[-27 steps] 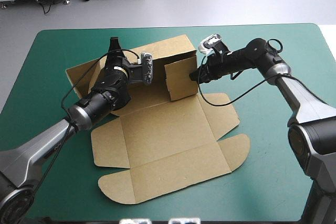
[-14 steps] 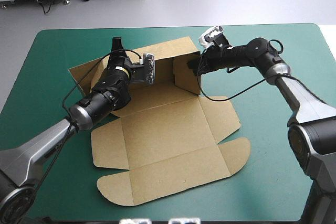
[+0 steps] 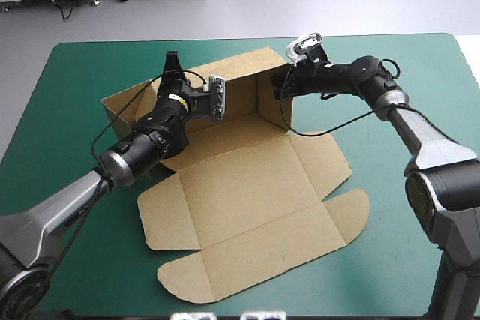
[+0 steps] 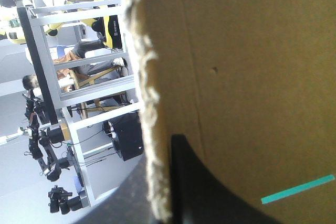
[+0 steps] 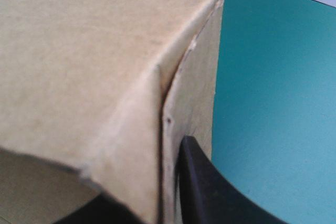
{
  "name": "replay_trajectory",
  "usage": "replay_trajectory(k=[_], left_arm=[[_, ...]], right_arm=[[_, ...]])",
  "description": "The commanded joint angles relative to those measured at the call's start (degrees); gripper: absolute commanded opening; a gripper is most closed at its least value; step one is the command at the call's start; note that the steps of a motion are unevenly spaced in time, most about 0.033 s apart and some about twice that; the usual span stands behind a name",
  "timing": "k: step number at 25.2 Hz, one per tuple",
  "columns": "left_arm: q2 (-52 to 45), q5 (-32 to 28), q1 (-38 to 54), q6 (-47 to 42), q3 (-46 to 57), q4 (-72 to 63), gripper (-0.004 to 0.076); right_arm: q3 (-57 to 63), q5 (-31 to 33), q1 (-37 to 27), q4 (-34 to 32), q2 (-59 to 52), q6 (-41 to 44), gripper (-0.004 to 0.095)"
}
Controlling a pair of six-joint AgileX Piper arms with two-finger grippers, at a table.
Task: Fold the box
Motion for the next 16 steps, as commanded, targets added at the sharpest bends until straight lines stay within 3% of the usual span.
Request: replay_trajectory(k=[1, 4, 6, 12, 16], left_arm=[[-2.35, -1.37, -0.3, -0.54, -1.3, 1.53, -0.0008], [-2.35, -1.46, -0.3, -0.54, -1.3, 2.09, 0.0025], [-2.35, -2.7, -0.3, -0.54, -1.3, 2.41, 0.0092], [-2.35, -11.11, -0.3, -5.69, -1.3, 2.51, 0.0473], [-2.62, -17.05, -2.3, -19.1, -1.3, 3.7, 0.0491]], right_arm=[[-1.04, 2.22, -0.05, 1.67, -1.75, 0.6, 0.0005], [-1.04, 3.25, -0.05, 1.57, -1.75, 0.71, 0.0005], [-1.04, 3.61, -0.05, 1.43, -1.75, 1.82, 0.0005], [-1.04, 4.18, -0.05, 0.74, -1.75, 3.44, 0.0005], [-1.04, 4.06, -0.05, -1.01, -1.75, 5.69, 0.0005]])
